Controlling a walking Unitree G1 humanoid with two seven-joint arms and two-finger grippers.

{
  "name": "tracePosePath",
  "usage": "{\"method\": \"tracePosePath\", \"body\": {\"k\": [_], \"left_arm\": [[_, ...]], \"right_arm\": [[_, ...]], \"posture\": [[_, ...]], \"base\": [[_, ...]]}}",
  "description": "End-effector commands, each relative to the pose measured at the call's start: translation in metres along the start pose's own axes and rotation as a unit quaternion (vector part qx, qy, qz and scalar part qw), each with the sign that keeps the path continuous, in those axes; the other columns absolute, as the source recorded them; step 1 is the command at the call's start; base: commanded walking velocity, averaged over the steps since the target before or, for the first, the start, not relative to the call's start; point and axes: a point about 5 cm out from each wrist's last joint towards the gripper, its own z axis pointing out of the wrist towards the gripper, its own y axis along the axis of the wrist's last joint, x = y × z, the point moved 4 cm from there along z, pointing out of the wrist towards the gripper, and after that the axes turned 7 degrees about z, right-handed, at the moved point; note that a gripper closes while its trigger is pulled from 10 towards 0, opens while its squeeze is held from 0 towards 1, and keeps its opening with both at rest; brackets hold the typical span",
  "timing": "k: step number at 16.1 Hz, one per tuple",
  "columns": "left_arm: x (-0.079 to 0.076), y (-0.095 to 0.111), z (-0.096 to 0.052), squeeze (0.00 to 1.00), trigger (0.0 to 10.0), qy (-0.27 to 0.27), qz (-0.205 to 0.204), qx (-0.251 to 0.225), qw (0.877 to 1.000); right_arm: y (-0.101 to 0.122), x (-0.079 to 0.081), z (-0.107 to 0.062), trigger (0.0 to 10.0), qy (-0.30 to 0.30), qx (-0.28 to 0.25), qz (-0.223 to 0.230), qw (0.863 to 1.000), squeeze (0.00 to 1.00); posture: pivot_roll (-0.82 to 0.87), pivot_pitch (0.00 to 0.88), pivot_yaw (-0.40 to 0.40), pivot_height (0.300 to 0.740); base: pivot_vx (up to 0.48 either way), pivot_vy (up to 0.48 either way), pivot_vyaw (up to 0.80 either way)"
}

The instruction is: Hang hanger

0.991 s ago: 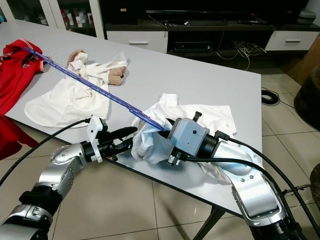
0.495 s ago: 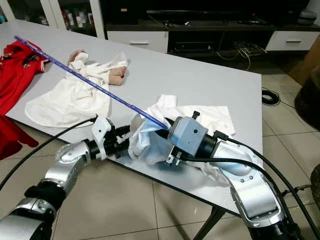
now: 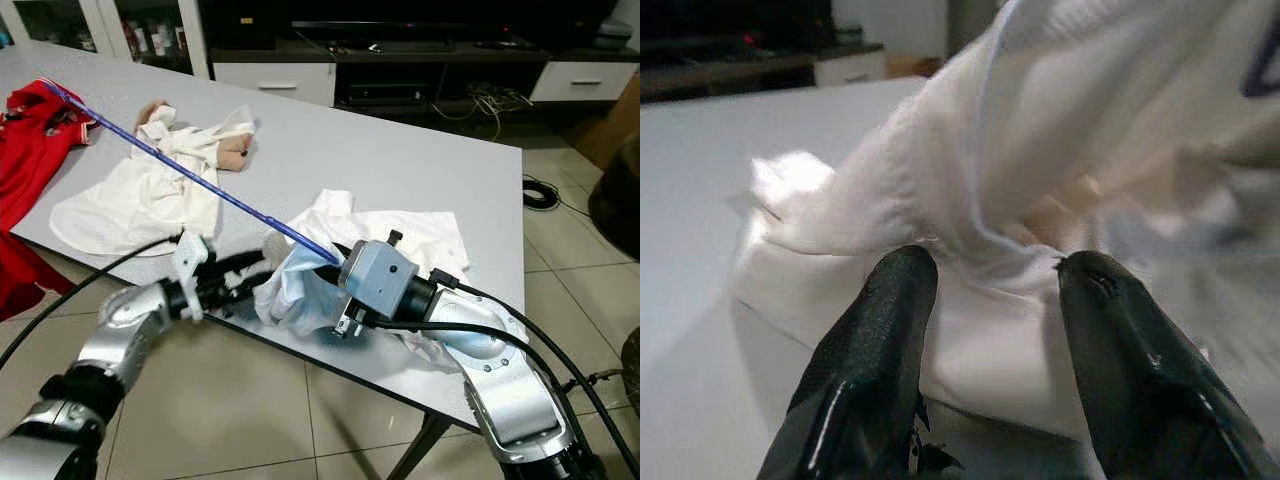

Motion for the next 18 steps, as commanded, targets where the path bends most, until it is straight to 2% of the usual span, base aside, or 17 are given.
{"method": "tracePosePath", "body": {"k": [1,5,9,13,16,18], "left_arm": [[0.001,0.002,-0.003,0.00,10.0,-0.007,-0.001,0.000,1.000],[0.001,0.004,-0.005,0.00,10.0,-0.005,-0.016,-0.008,1.000],[0.006,0.009,0.002,0.00,10.0,0.014,-0.019,-0.018,1.000],[0.014,0.017,0.007,0.00,10.0,0.039,0.006,-0.018,0.999],[0.028,0.027,0.002,0.00,10.0,0.078,0.023,-0.036,0.996],[0.028,0.023,0.000,0.00,10.0,0.070,0.021,-0.024,0.997]], "right_arm": [[-0.001,-0.006,-0.004,0.0,-0.011,0.004,-0.005,1.000,0.00],[-0.009,-0.005,-0.005,0.0,-0.007,0.021,-0.015,1.000,0.00],[0.000,0.001,0.001,0.0,0.006,0.008,-0.029,1.000,0.00],[-0.002,0.002,0.002,0.0,0.007,0.009,-0.029,1.000,0.00],[-0.006,0.002,0.000,0.0,0.000,0.015,-0.024,1.000,0.00],[-0.003,0.001,0.000,0.0,-0.002,0.009,-0.022,1.000,0.00]], "posture": [[-0.03,0.035,0.017,0.740],[-0.03,0.037,0.011,0.740],[-0.03,0.036,0.011,0.740],[-0.03,0.038,0.016,0.740],[-0.03,0.040,0.023,0.740],[-0.03,0.040,0.024,0.740]], "base": [[0.000,0.000,0.00],[0.000,0.000,0.00],[0.000,0.000,0.00],[0.000,0.000,0.00],[0.000,0.000,0.00],[0.000,0.000,0.00]]}}
